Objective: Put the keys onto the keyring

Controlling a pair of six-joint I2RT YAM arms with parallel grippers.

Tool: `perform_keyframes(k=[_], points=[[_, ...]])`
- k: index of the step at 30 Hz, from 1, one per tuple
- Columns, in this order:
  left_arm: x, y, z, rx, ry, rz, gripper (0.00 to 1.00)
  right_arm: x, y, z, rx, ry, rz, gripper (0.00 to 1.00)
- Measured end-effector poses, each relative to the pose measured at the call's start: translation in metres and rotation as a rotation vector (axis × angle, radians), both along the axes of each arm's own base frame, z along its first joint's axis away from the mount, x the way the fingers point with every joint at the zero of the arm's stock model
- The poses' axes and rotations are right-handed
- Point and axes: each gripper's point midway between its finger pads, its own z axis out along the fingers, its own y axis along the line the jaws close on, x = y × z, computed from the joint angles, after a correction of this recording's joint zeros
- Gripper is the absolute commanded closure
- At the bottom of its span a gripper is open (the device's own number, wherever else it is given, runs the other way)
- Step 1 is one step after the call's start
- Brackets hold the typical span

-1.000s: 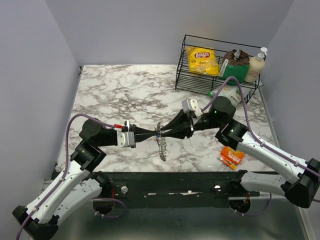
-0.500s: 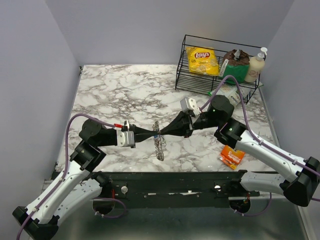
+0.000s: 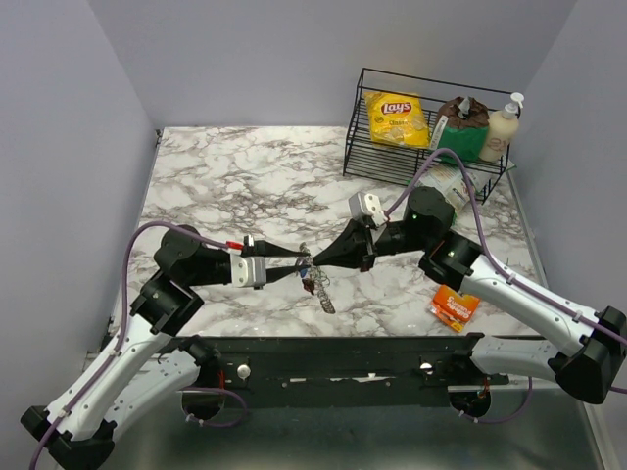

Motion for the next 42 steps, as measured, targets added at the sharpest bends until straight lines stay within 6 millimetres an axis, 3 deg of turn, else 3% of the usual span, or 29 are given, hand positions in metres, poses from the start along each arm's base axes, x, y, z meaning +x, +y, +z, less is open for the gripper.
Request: perform_keyframes(k=[5, 15, 22, 28, 35, 42], points=[[0.002, 0.002, 0.004, 0.027, 0.006, 0.016, 0.56, 0.005, -0.001, -0.010, -0.039, 0.014, -0.035, 0.99], [0.016, -0.001, 0.009, 0.141, 0.092, 0.050, 0.55, 0.020, -0.003, -0.015, -0.116, 0.000, -0.111, 0.99], [0.027, -0.005, -0.001, 0.246, 0.207, 0.068, 0.52, 0.037, -0.005, -0.038, -0.230, 0.017, -0.178, 0.99], [0.036, -0.010, 0.003, 0.314, 0.281, 0.083, 0.52, 0.050, -0.004, -0.054, -0.328, 0.027, -0.213, 0.99], [0.044, -0.015, -0.017, 0.415, 0.388, 0.117, 0.53, 0.050, -0.008, -0.070, -0.394, 0.038, -0.210, 0.99], [0.055, -0.015, -0.037, 0.484, 0.442, 0.173, 0.59, 0.050, -0.009, -0.072, -0.401, 0.034, -0.205, 0.99]])
